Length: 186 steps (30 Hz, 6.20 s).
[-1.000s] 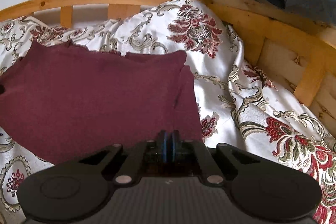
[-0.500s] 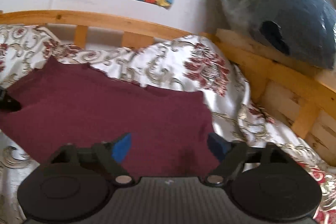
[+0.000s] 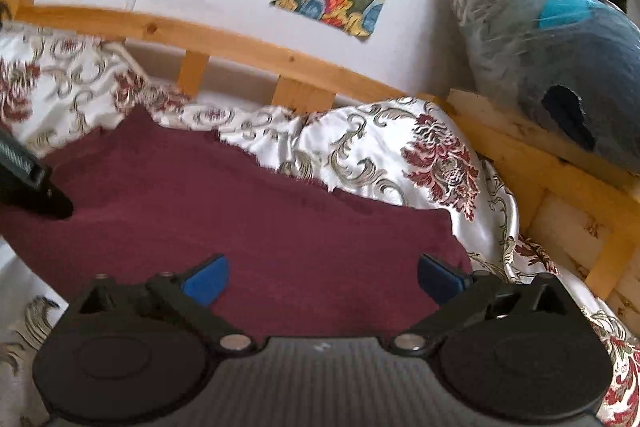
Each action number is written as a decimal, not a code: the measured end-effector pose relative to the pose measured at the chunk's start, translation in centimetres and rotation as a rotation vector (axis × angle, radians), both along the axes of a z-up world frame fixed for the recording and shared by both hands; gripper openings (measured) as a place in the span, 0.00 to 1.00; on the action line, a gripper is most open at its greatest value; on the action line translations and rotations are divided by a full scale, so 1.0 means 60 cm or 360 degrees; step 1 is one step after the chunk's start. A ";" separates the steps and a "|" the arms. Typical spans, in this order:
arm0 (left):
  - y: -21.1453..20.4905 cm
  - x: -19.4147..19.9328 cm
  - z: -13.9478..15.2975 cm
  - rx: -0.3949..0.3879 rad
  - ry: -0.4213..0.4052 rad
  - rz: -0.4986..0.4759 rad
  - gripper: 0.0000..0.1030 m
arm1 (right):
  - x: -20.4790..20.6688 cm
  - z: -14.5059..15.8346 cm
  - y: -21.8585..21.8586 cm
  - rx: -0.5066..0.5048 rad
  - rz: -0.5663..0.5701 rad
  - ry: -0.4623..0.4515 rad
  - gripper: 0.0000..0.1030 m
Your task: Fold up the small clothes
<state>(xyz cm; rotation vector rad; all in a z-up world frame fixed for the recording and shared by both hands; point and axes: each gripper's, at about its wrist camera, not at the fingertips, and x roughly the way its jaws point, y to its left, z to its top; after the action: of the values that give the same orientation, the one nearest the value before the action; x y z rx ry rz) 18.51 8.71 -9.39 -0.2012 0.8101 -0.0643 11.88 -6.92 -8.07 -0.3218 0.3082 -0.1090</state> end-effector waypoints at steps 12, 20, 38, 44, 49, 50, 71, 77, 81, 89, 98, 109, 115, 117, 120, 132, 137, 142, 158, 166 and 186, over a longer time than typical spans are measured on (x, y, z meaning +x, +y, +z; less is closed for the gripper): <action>0.000 0.002 -0.004 0.0015 -0.0006 0.0007 1.00 | 0.023 -0.046 0.006 -0.0032 0.0006 0.0156 1.00; -0.002 0.003 -0.005 0.0028 -0.0018 -0.0002 1.00 | 0.015 -0.052 0.016 -0.0101 -0.0013 0.0114 1.00; -0.012 -0.015 0.012 -0.0068 -0.0127 -0.0052 0.60 | 0.020 -0.048 -0.003 0.0044 0.0011 0.0170 1.00; -0.005 -0.012 0.010 -0.0125 -0.0119 -0.0039 0.49 | 0.023 -0.046 -0.016 0.0129 0.0026 0.0197 1.00; -0.009 -0.012 0.015 -0.0116 -0.0121 -0.0049 0.37 | 0.024 -0.045 -0.014 0.0110 0.0020 0.0197 1.00; -0.010 -0.012 0.017 -0.0110 -0.0120 -0.0050 0.36 | 0.025 -0.042 -0.014 0.0106 0.0023 0.0210 1.00; -0.060 -0.004 0.120 -0.0097 -0.0250 -0.0208 0.23 | -0.104 0.052 -0.097 0.0271 0.0146 0.0295 1.00; -0.189 0.003 0.221 0.0068 -0.0447 -0.0470 0.21 | -0.125 0.065 -0.152 0.0320 0.0113 0.0250 1.00; -0.313 -0.003 0.241 0.0284 -0.0517 -0.0746 0.21 | -0.142 0.062 -0.186 0.0254 0.0058 0.0216 1.00; -0.472 0.008 0.176 0.0217 -0.0372 -0.1033 0.21 | -0.176 0.031 -0.262 0.0245 -0.0112 0.0265 1.00; -0.480 -0.018 0.129 0.0067 -0.0318 -0.1081 0.46 | -0.194 0.015 -0.311 0.0355 -0.0216 0.0283 1.00; -0.390 -0.048 0.202 -0.0262 -0.0378 -0.1081 0.93 | -0.179 0.054 -0.326 0.0624 -0.0179 0.0152 1.00; -0.292 -0.060 0.193 -0.0092 -0.0277 -0.0834 0.99 | -0.145 0.084 -0.340 0.1070 0.0003 0.0081 1.00; -0.267 -0.060 0.173 -0.0075 -0.0225 -0.0776 0.99 | -0.127 0.091 -0.338 0.1200 0.0054 0.0080 1.00; -0.237 -0.051 0.135 -0.0135 -0.0131 -0.0673 0.99 | -0.090 0.099 -0.323 0.1290 0.0076 0.0117 1.00; -0.182 0.010 0.035 -0.0557 0.0094 -0.0555 0.75 | -0.046 0.066 -0.288 0.1255 -0.0068 0.0293 0.19; -0.157 0.012 0.004 -0.0596 0.0232 -0.0509 0.74 | -0.066 0.049 -0.288 0.1240 -0.0048 0.0279 0.25; -0.148 0.005 0.006 -0.0573 0.0190 -0.0530 0.74 | -0.051 0.065 -0.303 0.1170 0.0038 0.0248 0.64; -0.172 0.016 -0.019 -0.0731 0.0200 -0.0618 0.79 | 0.101 0.091 -0.319 0.0864 -0.0069 0.0334 0.01; -0.165 0.016 -0.017 -0.0730 0.0199 -0.0618 0.78 | 0.081 0.067 -0.347 0.0987 -0.0126 0.0338 0.01; -0.166 0.013 -0.017 -0.0712 0.0189 -0.0604 0.83 | 0.089 0.069 -0.342 0.1119 0.0004 0.0365 0.45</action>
<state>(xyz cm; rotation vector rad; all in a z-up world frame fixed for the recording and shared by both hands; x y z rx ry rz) 19.31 -1.26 -10.44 -0.4743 0.9372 -0.5992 17.24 -27.47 -3.94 0.3660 0.5499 0.0433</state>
